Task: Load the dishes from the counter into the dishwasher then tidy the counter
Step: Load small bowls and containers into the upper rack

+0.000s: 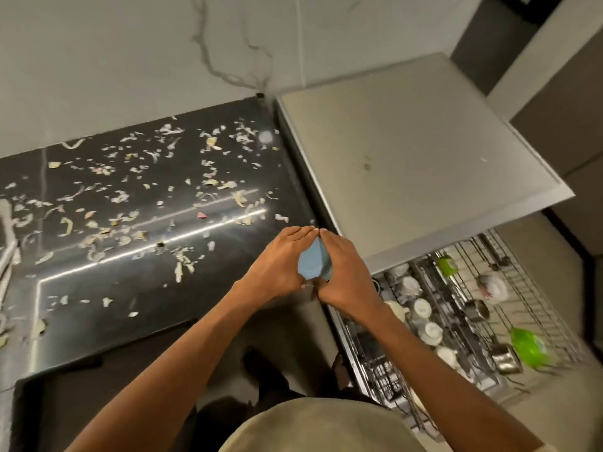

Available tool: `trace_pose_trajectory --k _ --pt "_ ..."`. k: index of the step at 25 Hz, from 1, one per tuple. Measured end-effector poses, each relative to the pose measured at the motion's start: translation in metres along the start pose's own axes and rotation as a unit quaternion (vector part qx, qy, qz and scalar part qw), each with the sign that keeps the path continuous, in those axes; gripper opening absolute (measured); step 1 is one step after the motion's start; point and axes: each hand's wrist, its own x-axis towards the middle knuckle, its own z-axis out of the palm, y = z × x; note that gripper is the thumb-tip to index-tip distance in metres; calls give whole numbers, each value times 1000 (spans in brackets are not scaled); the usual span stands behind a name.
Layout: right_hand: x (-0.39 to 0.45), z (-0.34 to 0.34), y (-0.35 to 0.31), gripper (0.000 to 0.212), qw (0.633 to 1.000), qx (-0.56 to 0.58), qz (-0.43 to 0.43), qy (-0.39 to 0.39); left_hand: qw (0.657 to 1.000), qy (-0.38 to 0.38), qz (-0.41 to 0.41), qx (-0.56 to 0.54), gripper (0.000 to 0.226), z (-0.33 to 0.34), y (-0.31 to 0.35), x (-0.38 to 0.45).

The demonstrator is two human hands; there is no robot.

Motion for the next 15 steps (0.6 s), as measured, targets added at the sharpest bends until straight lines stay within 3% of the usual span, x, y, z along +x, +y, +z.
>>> trace_pose_trajectory --k 8,15 --pt "-65 -78 126 67 991 28 71 107 990 -102 66 -71 87 99 108 73" --pt "-110 -111 205 77 965 41 203 162 966 -192 142 -96 88 170 170 128"
